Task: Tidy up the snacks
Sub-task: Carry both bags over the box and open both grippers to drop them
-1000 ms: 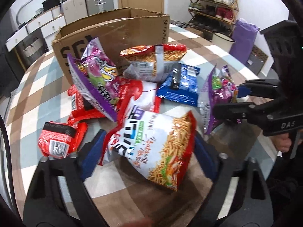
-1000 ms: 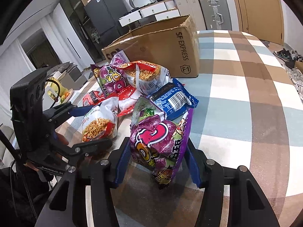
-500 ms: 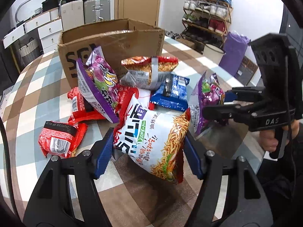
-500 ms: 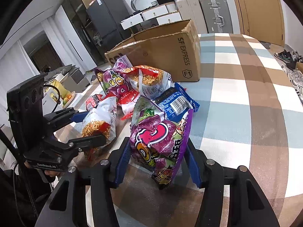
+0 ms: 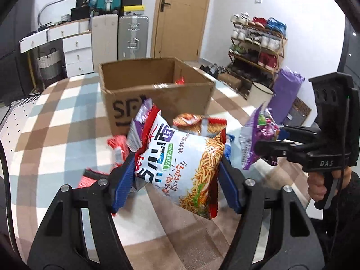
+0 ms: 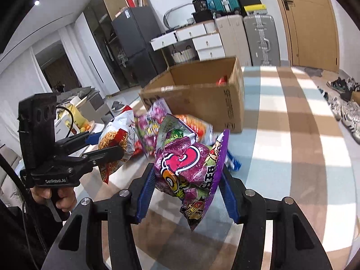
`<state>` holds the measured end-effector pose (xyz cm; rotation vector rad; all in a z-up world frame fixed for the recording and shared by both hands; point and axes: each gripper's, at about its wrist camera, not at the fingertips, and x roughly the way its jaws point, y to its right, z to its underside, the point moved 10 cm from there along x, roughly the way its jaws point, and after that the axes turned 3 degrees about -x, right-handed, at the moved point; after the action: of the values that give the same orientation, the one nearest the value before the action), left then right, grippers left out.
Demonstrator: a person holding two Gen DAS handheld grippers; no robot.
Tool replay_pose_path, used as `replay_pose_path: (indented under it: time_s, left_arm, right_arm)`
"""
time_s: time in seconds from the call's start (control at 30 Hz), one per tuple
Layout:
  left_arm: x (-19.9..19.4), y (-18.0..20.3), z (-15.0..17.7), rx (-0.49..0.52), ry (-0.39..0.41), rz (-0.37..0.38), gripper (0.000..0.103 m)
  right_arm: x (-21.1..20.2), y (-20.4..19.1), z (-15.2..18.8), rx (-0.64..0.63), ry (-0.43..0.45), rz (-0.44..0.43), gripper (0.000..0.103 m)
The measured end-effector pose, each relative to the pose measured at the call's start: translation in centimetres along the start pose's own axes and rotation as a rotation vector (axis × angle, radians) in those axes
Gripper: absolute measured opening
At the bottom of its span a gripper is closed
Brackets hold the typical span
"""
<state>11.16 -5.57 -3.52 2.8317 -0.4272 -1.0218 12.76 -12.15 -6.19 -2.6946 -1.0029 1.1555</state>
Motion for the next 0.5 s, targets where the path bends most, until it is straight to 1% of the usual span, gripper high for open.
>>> replay_pose_path:
  time_s: [0.27, 0.5]
  left_arm:
    - [-1.6, -1.8, -3.9, -0.042, 0.076, -0.03, 0.067]
    - [-2.1, -2.8, -7.4, -0.082, 0.117, -0.066, 0.067]
  right_arm:
    - [-1.1, -0.2, -3.7, -0.017, 0.06, 0.018, 0.055]
    - [-1.3, -0.4, -6.4, -0.03, 0.086, 0.02, 0.055]
